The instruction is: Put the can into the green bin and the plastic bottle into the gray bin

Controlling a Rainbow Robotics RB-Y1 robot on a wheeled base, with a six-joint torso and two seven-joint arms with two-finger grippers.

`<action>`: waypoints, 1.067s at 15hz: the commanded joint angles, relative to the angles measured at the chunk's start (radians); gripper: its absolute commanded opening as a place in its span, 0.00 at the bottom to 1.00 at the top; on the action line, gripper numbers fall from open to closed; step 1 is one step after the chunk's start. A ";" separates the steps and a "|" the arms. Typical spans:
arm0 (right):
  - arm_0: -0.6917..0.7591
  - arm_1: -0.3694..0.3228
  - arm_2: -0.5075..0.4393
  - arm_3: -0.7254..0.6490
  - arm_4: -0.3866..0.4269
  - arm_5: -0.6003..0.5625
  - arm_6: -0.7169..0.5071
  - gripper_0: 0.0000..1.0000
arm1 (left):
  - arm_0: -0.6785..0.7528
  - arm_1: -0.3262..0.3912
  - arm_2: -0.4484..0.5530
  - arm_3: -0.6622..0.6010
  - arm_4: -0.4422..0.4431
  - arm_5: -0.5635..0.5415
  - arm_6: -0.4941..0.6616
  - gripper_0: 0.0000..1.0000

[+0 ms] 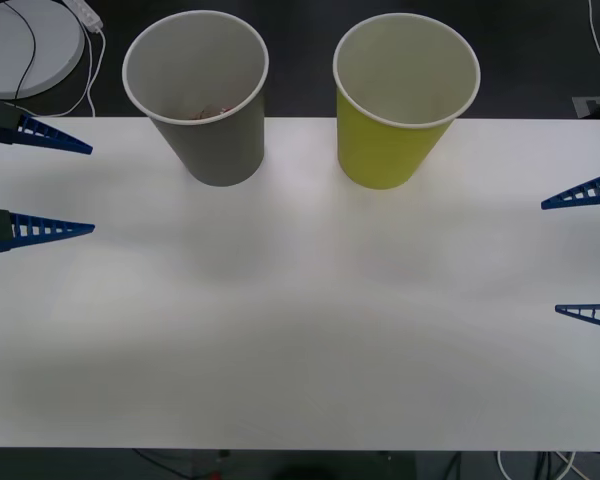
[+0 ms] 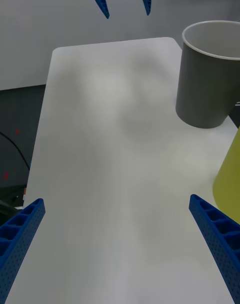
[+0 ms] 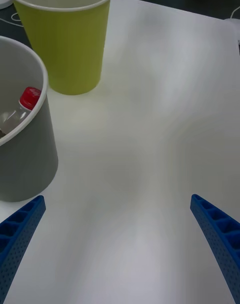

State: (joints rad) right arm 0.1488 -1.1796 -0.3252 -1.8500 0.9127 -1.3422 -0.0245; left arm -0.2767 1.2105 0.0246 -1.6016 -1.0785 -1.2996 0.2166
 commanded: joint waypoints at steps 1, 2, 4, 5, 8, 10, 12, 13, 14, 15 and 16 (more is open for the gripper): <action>0.000 0.000 0.000 0.000 0.000 0.000 0.000 1.00 | 0.074 0.000 0.001 -0.004 0.025 0.046 -0.106 1.00; 0.000 0.000 0.000 0.000 0.000 0.000 0.000 1.00 | 0.106 0.000 0.001 -0.015 0.031 0.071 -0.155 1.00; 0.000 0.000 0.000 0.000 0.000 0.000 0.000 1.00 | 0.159 0.000 0.003 -0.034 0.057 0.099 -0.236 1.00; 0.000 0.000 0.000 0.000 0.000 0.000 0.000 1.00 | 0.177 0.000 0.003 -0.038 0.068 0.100 -0.266 1.00; 0.000 0.000 0.000 0.000 0.000 0.000 0.000 1.00 | 0.243 0.001 0.008 -0.050 0.118 0.092 -0.344 1.00; 0.000 0.000 0.000 0.000 0.000 0.000 0.000 1.00 | 0.281 0.001 0.031 -0.060 0.134 0.059 -0.355 1.00; 0.000 0.000 0.000 0.000 0.000 0.000 0.000 1.00 | 0.333 0.001 0.075 -0.087 0.135 0.045 -0.359 1.00; 0.000 0.000 0.000 0.000 0.000 0.000 0.000 1.00 | 0.375 0.001 0.104 -0.113 0.135 0.045 -0.356 1.00; 0.000 0.000 0.000 0.000 0.000 0.000 0.000 1.00 | 0.401 0.001 0.124 -0.132 0.135 0.045 -0.356 1.00; 0.000 0.000 0.000 0.000 0.000 0.000 0.000 1.00 | 0.426 0.001 0.141 -0.146 0.135 0.045 -0.355 1.00; 0.000 0.000 0.000 0.000 0.000 0.000 0.000 1.00 | 0.449 0.001 0.158 -0.164 0.137 0.045 -0.350 1.00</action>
State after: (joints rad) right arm 0.1488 -1.1796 -0.3252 -1.8500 0.9127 -1.3422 -0.0245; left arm 0.1549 1.2120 0.1702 -1.7525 -0.9428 -1.2543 -0.1369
